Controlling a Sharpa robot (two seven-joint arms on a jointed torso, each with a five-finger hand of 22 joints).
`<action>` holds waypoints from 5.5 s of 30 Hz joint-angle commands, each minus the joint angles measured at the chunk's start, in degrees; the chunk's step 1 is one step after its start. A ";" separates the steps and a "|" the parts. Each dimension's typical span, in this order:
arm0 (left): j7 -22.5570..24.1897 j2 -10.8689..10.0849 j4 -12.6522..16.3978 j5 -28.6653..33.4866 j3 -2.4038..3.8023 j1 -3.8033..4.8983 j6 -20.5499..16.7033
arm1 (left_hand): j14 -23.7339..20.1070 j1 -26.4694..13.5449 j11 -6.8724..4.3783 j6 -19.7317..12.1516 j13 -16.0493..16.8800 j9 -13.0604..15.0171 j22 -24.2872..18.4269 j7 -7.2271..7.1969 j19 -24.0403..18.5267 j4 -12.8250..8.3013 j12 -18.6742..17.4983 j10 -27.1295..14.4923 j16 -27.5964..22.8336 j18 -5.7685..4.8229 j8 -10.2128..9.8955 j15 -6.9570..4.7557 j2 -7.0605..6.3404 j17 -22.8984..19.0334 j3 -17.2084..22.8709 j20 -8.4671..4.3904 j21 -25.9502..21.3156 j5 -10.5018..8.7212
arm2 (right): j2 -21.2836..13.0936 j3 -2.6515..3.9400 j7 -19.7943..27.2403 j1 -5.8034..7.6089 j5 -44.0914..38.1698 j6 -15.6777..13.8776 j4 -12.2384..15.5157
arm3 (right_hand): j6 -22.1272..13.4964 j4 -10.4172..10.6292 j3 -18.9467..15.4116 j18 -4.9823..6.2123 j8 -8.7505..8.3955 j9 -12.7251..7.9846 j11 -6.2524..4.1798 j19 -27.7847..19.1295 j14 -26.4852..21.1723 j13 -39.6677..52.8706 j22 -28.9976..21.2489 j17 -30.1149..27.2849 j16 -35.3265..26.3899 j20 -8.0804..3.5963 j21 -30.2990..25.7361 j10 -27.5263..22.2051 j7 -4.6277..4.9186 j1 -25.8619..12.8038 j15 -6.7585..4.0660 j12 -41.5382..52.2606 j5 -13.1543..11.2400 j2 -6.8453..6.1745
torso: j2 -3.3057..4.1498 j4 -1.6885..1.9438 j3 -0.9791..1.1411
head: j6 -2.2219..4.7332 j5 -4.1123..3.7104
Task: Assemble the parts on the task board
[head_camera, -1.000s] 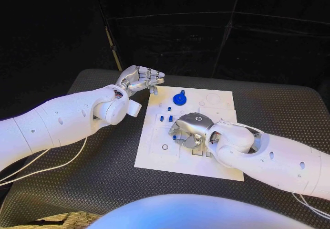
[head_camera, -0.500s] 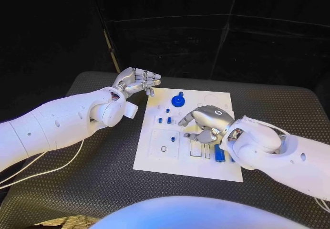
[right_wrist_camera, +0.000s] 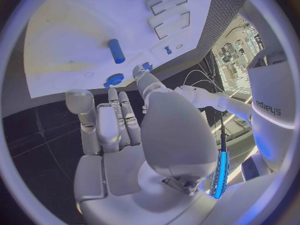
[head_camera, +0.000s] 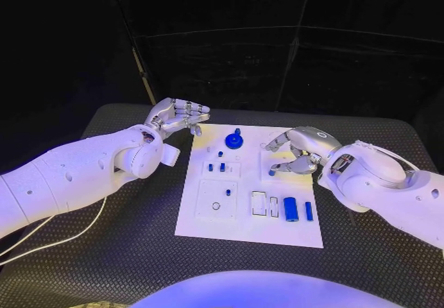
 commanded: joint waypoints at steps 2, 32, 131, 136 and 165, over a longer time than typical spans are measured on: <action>0.65 0.04 -0.06 0.24 0.06 0.09 0.40 | -0.33 -0.22 0.06 -0.07 -0.06 -0.06 -0.05 0.17 -0.26 -0.06 0.20 -0.46 -0.39 0.72 0.06 0.05 0.14 -0.05 0.29 0.22 -0.38 0.26 | 0.00 0.13 -2.71 0.04 -0.95 5.62 -0.24 | 0.48 1.37 -2.50 0.62 0.12 0.18 0.00 0.49 0.14 -0.08 0.14 0.15 0.15 0.16 -0.24 -0.63 0.16 1.33 -0.16 1.23 0.66 0.46 | 0.04 0.01 -0.01 | -0.06 0.03; 0.63 0.30 -0.38 0.24 0.06 0.08 0.74 | -0.34 -0.19 0.04 -0.05 -0.04 -0.05 -0.09 0.13 -0.26 -0.09 0.31 -0.39 -0.40 0.72 0.10 0.05 0.19 -0.07 0.31 0.23 -0.42 0.26 | 3.82 0.15 -3.94 -0.04 -2.90 13.14 -3.32 | 10.60 3.32 6.88 -0.47 0.77 0.07 -1.96 4.56 1.99 -0.57 5.97 3.41 2.11 -1.35 3.29 13.39 -0.94 5.20 -1.93 -1.42 -1.69 3.54 | 0.09 -0.01 0.03 | -0.74 0.14; 0.06 1.52 -0.74 0.24 0.06 -0.11 1.57 | -0.38 -0.18 0.05 -0.12 -0.01 -0.04 -0.24 0.20 -0.22 -0.16 0.59 -0.39 -0.42 0.75 0.16 0.04 0.31 -0.16 0.35 0.24 -0.57 0.25 | 18.33 -8.46 0.85 -0.15 -5.00 14.55 -2.91 | 11.89 -1.37 19.16 -1.23 -0.03 0.10 -1.93 5.91 2.29 -0.25 10.95 5.44 3.39 -1.59 6.39 17.15 -0.61 5.07 -1.89 -6.30 -3.75 2.50 | 0.02 -0.10 -0.01 | -2.40 2.17; 0.04 1.49 -0.72 0.24 0.06 -0.11 1.58 | -0.38 -0.18 0.05 -0.12 -0.01 -0.04 -0.24 0.20 -0.22 -0.16 0.59 -0.39 -0.42 0.75 0.16 0.04 0.31 -0.16 0.35 0.24 -0.57 0.25 | 18.55 -8.71 0.99 -0.15 -5.47 13.33 -3.00 | 11.59 -1.53 19.22 -1.20 -0.15 0.05 -1.85 5.73 2.21 -0.29 10.77 5.18 3.27 -1.53 6.33 16.90 -0.52 4.41 -1.81 -6.62 -3.75 2.25 | 0.05 -0.04 0.02 | -2.38 2.15; -0.43 1.48 -0.86 0.24 0.06 -0.11 2.16 | -0.40 -0.25 0.07 -0.16 0.00 -0.04 -0.29 0.22 -0.22 -0.14 0.65 -0.43 -0.43 0.74 0.16 0.06 0.29 -0.19 0.30 0.26 -0.62 0.25 | 17.18 -8.81 7.58 -0.20 -0.48 0.89 -1.62 | -1.77 -2.26 12.03 -0.37 -0.37 -0.13 -0.20 3.35 1.38 -0.26 6.02 2.56 1.92 -0.20 3.68 6.10 -1.58 -0.67 -0.45 -8.69 -0.11 -0.44 | -0.04 0.00 0.05 | -2.27 2.11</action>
